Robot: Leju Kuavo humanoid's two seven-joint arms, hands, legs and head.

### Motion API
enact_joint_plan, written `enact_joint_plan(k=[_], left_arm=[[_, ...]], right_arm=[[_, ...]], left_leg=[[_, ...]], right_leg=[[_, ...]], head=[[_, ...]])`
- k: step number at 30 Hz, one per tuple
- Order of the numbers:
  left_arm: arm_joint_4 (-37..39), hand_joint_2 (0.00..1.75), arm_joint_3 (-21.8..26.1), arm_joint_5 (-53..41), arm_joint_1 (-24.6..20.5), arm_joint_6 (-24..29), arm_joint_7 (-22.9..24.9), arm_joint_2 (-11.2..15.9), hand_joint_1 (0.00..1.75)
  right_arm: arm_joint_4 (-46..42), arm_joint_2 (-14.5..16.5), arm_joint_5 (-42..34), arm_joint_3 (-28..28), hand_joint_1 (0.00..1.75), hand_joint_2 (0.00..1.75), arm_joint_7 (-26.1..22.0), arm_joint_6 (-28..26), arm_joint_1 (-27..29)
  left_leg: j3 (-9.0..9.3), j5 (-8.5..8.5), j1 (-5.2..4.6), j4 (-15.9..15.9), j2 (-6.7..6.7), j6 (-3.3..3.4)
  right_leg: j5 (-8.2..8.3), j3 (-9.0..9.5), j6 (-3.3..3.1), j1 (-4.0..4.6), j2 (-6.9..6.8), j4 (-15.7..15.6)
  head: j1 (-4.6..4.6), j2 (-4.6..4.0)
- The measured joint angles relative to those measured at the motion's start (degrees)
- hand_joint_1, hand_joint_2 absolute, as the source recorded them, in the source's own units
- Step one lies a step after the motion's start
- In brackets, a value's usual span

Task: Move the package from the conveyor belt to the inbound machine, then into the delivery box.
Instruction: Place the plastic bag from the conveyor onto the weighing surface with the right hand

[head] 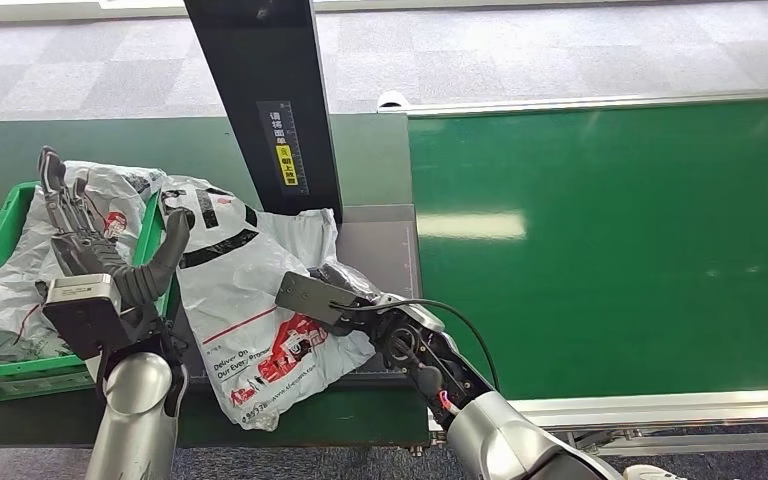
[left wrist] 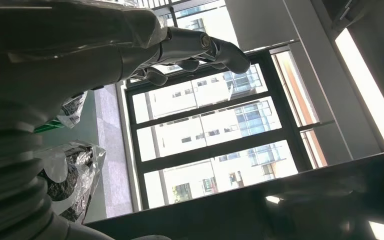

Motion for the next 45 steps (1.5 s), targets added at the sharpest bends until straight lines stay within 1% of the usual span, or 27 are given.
enact_joint_plan(k=[5,6,8,9,10,12,18,20,22,26,30,36,41,45], left_arm=[[0.00,1.75,0.12,0.00,0.09,0.00,0.00,0.28,0.00],[0.00,1.75,0.13,0.00,0.10,0.00,0.00,0.34,0.00],[0.00,1.75,0.15,0.00,0.14,-0.01,0.01,0.43,0.00],[-0.01,1.75,0.16,-0.01,0.19,-0.02,0.03,0.45,0.00],[-0.04,1.75,0.17,-0.05,0.29,-0.10,0.10,0.47,0.00],[-0.21,1.75,0.22,-0.31,0.60,-0.40,0.31,0.48,0.00],[-1.20,1.75,0.50,-2.88,2.32,-3.20,1.48,0.50,0.00],[-1.64,1.75,0.45,-4.52,3.17,-5.08,1.99,0.54,0.00],[-2.10,1.75,0.24,-6.41,4.02,-6.86,2.45,0.65,0.00],[-2.82,1.75,-1.05,-10.16,4.91,-9.93,3.32,1.16,0.00],[-2.94,1.75,-3.19,-13.37,4.71,-12.85,4.79,1.96,0.00],[-1.07,1.75,-8.15,-21.38,2.06,-19.89,9.56,3.38,0.00],[4.75,1.75,-11.97,-24.65,-1.51,-22.58,11.23,4.00,0.00],[12.07,1.75,-14.88,-27.40,-5.16,-25.14,12.29,4.45,0.00]], right_arm=[[0.94,-0.01,0.02,0.66,1.75,1.75,0.05,-0.09,-0.34],[1.08,-0.01,0.02,0.69,1.42,1.75,0.05,-0.10,-0.38],[1.33,-0.01,0.03,0.72,0.55,1.75,0.17,-0.17,-0.44],[1.45,-0.01,0.05,0.73,0.11,1.31,0.33,-0.32,-0.46],[1.57,-0.03,0.07,0.73,0.00,0.87,0.56,-0.62,-0.47],[1.74,-0.15,0.17,0.73,0.00,0.00,1.07,-1.78,-0.48],[0.73,-1.32,1.61,0.47,0.00,0.00,2.40,-8.09,-0.57],[-1.35,-2.22,0.67,-0.42,0.00,0.00,1.28,-8.97,-0.39],[-4.56,-3.42,-2.34,-2.19,0.00,0.00,-1.86,-8.12,0.21],[-11.89,-5.86,-10.10,-6.92,0.00,0.00,-9.07,-4.27,2.25],[-18.22,-7.65,-14.22,-10.59,0.00,0.00,-11.53,-2.11,4.62],[-26.26,-9.22,-17.74,-12.69,0.00,0.00,-12.97,-2.29,8.91],[-33.23,-10.25,-20.68,-13.88,0.00,0.00,-13.39,-3.69,12.30],[-38.52,-10.98,-22.63,-14.41,0.00,0.00,-13.46,-4.08,14.89]], left_leg=[[0.01,0.00,0.00,0.00,0.00,0.00],[0.01,0.00,0.00,0.00,0.00,0.00],[0.01,0.00,0.00,0.00,0.00,0.00],[0.01,0.00,0.00,0.00,0.00,0.00],[0.01,0.00,0.00,0.00,0.00,0.00],[0.01,0.00,0.00,0.00,0.00,0.00],[0.00,-0.01,0.00,0.00,0.01,0.00],[0.01,-0.01,0.00,0.01,0.01,0.00],[0.01,-0.01,-0.01,0.01,0.00,0.00],[0.00,-0.01,-0.01,0.02,0.00,0.01],[0.02,-0.02,-0.01,0.02,0.00,0.01],[0.03,-0.02,-0.01,0.02,-0.01,0.01],[0.04,-0.02,-0.01,0.02,0.01,0.01],[0.03,-0.02,-0.02,0.02,0.00,0.01]], right_leg=[[0.00,0.00,0.00,0.01,0.00,0.00],[0.00,0.00,0.00,0.01,0.00,0.00],[0.00,0.00,0.00,0.01,0.00,0.00],[0.00,0.01,0.00,0.01,0.00,0.00],[0.00,0.01,0.00,0.01,0.00,0.00],[0.00,0.00,0.00,0.00,0.00,0.00],[0.00,-0.01,0.00,0.00,0.00,0.00],[0.00,-0.02,0.00,0.00,0.00,-0.01],[0.00,-0.02,0.00,0.00,0.00,-0.01],[0.00,-0.02,0.00,-0.01,0.00,-0.02],[0.00,-0.02,0.00,-0.01,0.01,-0.03],[0.00,-0.03,0.00,-0.01,0.00,-0.03],[0.00,-0.03,0.00,-0.01,0.03,-0.03],[0.00,-0.03,0.00,-0.01,0.02,-0.03]], head=[[0.00,0.00],[0.01,0.00],[0.01,0.00],[0.01,0.00],[0.01,0.00],[0.01,0.00],[0.00,0.00],[0.00,0.00],[0.01,0.00],[0.01,0.00],[0.00,0.00],[0.00,0.00],[0.01,0.00],[-0.01,0.00]])
